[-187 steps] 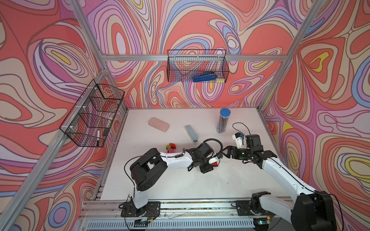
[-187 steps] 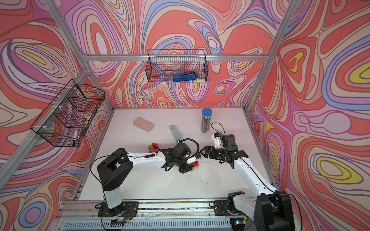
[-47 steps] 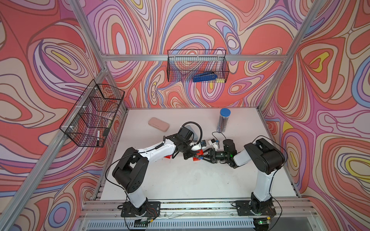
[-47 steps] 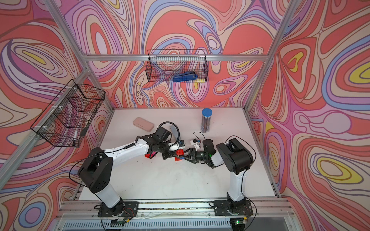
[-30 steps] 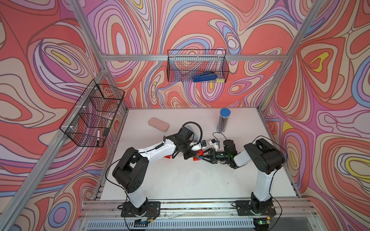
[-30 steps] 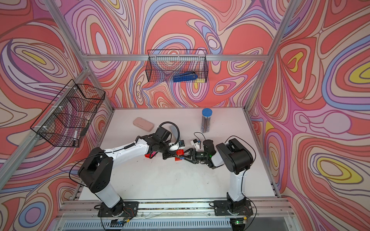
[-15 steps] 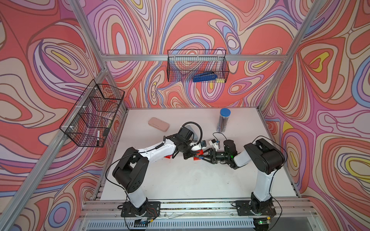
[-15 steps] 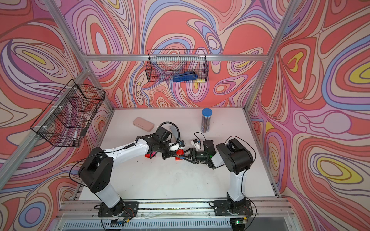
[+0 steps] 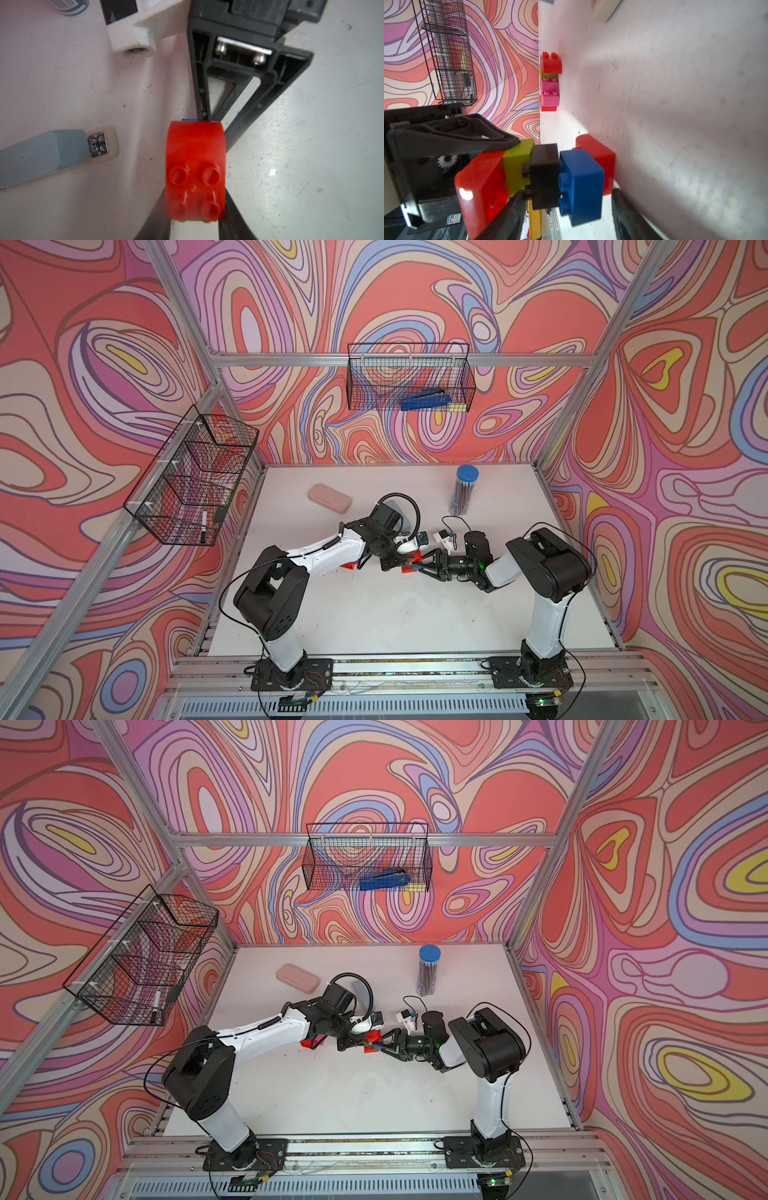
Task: Assemble the letter s with lego
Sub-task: Assemble the lego brick with the lego brick.
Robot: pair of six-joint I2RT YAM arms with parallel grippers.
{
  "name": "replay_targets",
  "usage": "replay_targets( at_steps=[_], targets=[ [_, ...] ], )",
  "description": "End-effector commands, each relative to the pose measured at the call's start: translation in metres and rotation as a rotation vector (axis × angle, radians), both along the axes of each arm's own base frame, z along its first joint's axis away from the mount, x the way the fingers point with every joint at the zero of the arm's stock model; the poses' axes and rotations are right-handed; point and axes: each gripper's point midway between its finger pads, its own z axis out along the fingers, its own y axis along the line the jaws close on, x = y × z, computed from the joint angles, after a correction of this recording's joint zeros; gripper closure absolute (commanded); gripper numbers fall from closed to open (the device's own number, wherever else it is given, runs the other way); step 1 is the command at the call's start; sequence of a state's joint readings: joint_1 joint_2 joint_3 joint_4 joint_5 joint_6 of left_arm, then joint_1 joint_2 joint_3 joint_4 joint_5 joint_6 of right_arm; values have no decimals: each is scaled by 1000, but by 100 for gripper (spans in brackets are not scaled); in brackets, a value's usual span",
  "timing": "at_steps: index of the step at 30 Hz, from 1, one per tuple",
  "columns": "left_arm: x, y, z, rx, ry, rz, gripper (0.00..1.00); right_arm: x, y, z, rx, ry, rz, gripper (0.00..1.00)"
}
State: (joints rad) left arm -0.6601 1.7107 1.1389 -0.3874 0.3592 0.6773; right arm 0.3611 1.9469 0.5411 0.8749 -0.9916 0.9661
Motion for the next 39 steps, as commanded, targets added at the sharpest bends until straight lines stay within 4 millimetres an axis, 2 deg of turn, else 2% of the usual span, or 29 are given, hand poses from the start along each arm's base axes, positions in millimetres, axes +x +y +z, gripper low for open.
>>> replay_targets(
  at_steps=[1,16,24,39],
  targets=[
    [0,2,10,10,-2,-10,69,-19,-11,-45,-111,147,-30,34],
    [-1,-1,10,8,21,-21,64,-20,-13,-57,-127,193,-48,40],
    [-7,1,1,50,58,-48,70,-20,-12,-54,-118,185,-38,40],
    [-8,9,-17,188,32,-83,73,-22,-12,-53,-115,178,-34,39]
  ],
)
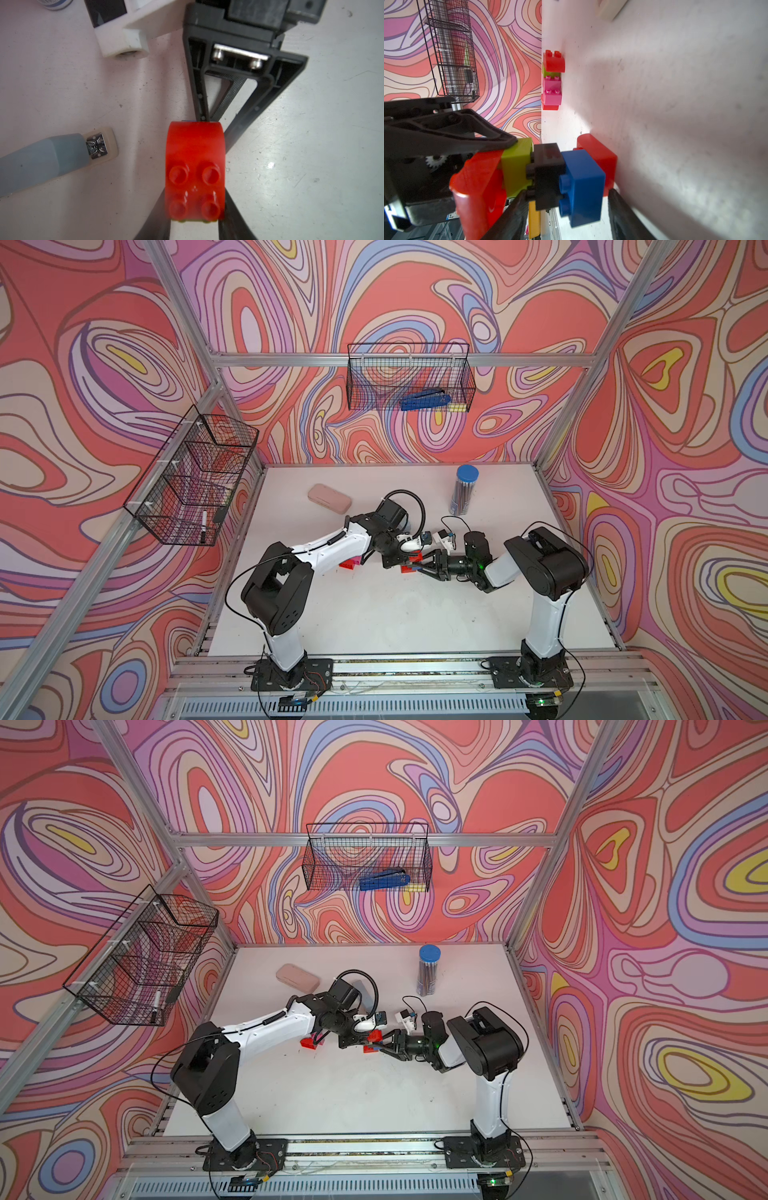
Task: Assemble the letter s with lego
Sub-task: Assemble the lego brick with the lego brick.
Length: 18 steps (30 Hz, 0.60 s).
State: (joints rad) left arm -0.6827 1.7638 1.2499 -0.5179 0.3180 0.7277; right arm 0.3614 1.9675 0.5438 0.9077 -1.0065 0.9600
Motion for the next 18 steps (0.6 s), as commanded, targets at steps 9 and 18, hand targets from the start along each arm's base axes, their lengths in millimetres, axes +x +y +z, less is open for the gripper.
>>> replay_targets(
  at_steps=[9,18],
  targets=[
    [-10,10,-24,149,31,-54,73,-23,-14,-54,-123,194,-46,39],
    [-8,7,-16,116,16,-45,63,-23,-14,-54,-120,199,-53,39]
  ],
)
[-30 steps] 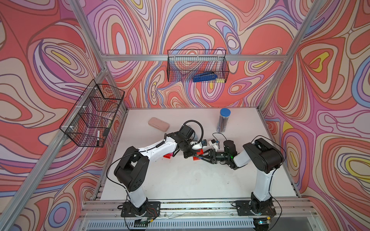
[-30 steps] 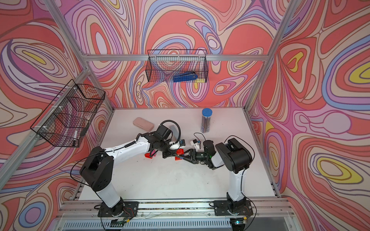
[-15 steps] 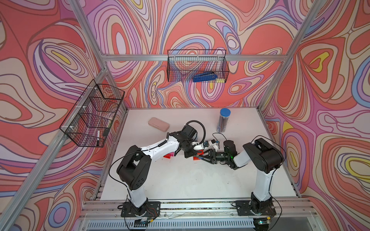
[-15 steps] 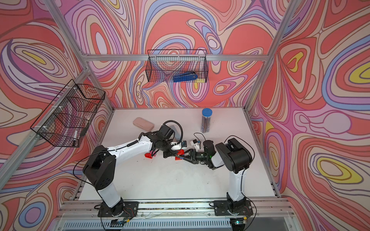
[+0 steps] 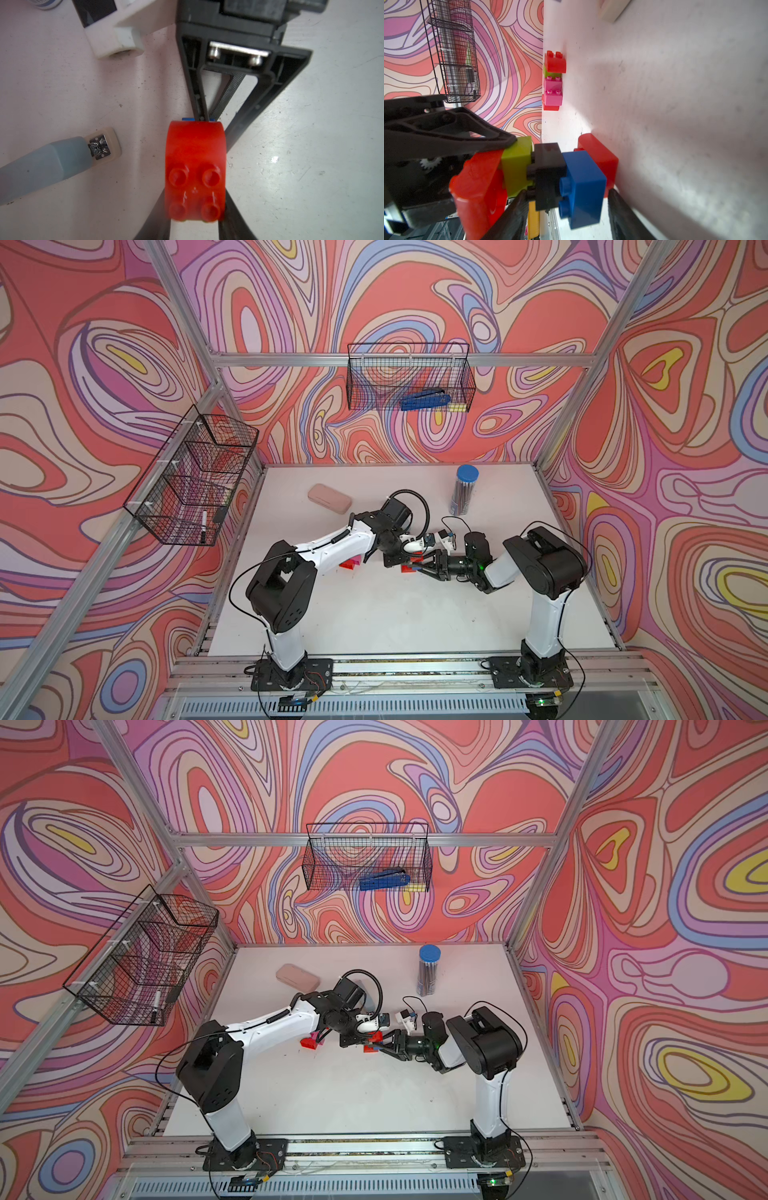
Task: Assemble the letter s with lego
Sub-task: Assemble the lego brick with the lego brick.
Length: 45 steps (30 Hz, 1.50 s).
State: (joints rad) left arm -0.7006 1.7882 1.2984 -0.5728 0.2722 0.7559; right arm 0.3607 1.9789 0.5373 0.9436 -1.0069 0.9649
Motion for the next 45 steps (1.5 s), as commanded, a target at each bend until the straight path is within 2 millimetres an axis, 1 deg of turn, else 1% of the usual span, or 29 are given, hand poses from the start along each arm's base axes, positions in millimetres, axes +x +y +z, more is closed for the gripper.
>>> replay_targets(
  at_steps=[1,9,19,26,32,39,43,45],
  targets=[
    [-10,8,-16,61,33,-20,63,-23,-14,-54,-126,211,-51,39],
    [-8,7,-14,53,26,-16,59,-24,-14,-53,-126,206,-50,38],
    [-8,5,-9,37,25,-13,52,-27,-16,-55,-116,209,-62,36],
    [-8,4,-7,32,26,-11,51,-26,-15,-52,-103,203,-68,36],
    [-7,2,-3,23,24,-5,50,-27,-16,-54,-94,211,-79,35],
    [-6,-1,2,13,27,-13,55,-29,-18,-56,-107,213,-82,35],
    [-6,-3,3,10,30,-18,62,-29,-20,-57,-126,216,-82,35],
    [-6,-3,3,12,35,-18,63,-30,-21,-58,-144,216,-82,35]
  ],
)
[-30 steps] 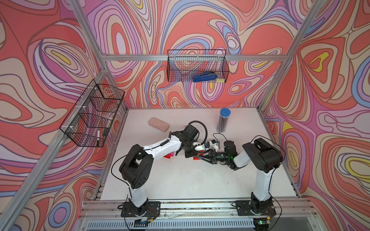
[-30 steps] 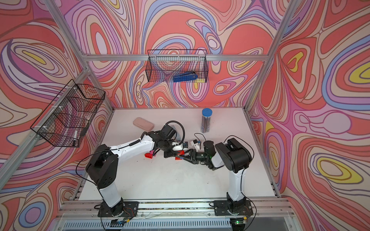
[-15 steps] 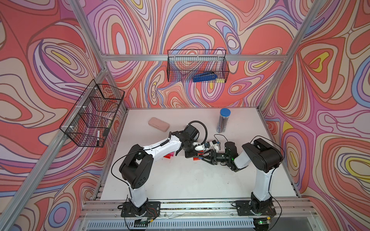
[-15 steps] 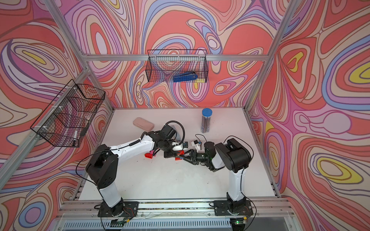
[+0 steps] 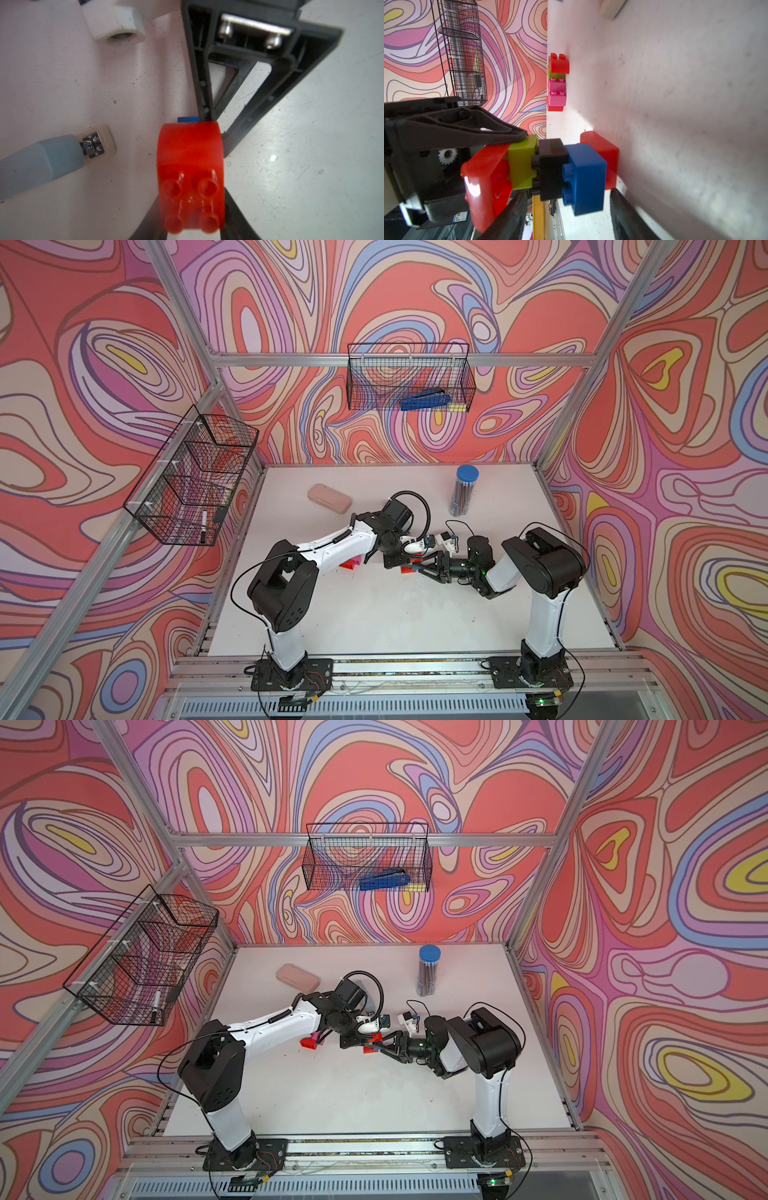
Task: Assemble the letter s with lego
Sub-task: Assemble the lego brick with the lego brick.
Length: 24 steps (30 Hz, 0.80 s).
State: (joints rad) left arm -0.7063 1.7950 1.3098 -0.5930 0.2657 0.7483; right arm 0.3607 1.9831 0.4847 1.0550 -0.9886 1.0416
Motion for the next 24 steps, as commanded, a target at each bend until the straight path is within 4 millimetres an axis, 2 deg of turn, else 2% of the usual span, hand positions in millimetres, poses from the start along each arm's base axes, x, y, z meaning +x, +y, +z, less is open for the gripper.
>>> replay_targets(
  at_steps=[1,10,24],
  targets=[
    [-4,-3,3,-1,25,-24,64,-25,-18,-60,-171,200,-41,35],
    [-7,-1,-4,24,53,-33,71,-26,-21,-61,-188,202,-46,34],
    [-6,8,-18,99,75,-23,75,-19,-22,-53,-158,191,-68,34]
  ],
)
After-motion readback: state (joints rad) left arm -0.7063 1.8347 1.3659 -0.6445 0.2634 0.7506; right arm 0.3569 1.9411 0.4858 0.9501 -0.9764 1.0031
